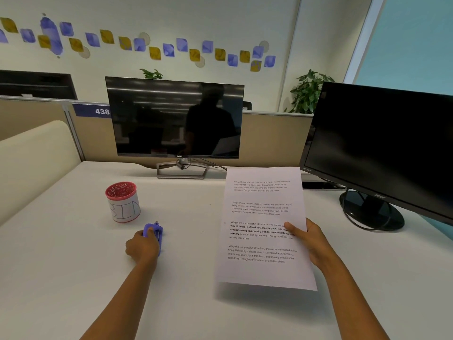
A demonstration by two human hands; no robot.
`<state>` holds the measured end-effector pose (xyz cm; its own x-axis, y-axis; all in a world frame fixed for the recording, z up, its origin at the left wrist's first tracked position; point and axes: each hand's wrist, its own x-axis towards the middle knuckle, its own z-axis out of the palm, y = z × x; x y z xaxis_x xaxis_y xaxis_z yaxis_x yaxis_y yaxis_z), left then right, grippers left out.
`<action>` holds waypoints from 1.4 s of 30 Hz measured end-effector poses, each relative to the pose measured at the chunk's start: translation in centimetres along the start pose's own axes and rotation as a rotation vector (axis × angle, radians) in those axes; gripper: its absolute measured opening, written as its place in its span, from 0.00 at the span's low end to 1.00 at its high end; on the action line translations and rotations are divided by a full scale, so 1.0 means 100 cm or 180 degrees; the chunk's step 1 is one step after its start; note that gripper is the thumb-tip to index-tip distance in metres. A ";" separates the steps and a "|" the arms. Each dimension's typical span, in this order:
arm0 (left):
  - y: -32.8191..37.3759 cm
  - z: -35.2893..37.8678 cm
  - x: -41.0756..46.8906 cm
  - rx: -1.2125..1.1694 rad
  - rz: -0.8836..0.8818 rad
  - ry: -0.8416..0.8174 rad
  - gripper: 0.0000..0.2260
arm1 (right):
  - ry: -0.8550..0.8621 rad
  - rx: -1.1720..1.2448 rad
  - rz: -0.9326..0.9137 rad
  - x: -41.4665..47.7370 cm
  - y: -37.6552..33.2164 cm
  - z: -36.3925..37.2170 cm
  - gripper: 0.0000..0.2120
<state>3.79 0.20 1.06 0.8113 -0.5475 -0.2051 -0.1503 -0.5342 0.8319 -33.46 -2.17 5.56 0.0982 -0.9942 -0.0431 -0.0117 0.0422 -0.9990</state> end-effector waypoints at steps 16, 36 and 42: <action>0.000 0.002 0.001 0.0201 0.0024 0.0188 0.20 | -0.0036 0.0087 0.0005 0.002 -0.003 0.004 0.31; 0.052 0.036 -0.092 -0.1087 0.0841 -0.2364 0.06 | -0.0109 0.0068 0.0108 0.009 -0.011 0.006 0.31; 0.058 0.040 -0.098 -0.1122 0.0720 -0.1803 0.04 | 0.0220 0.0027 0.0072 0.001 0.003 0.003 0.35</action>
<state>-7.27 -0.08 5.81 0.3482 -0.9228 -0.1648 -0.0107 -0.1797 0.9837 -33.14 -2.19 5.28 0.0289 -0.9974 -0.0653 -0.0047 0.0652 -0.9979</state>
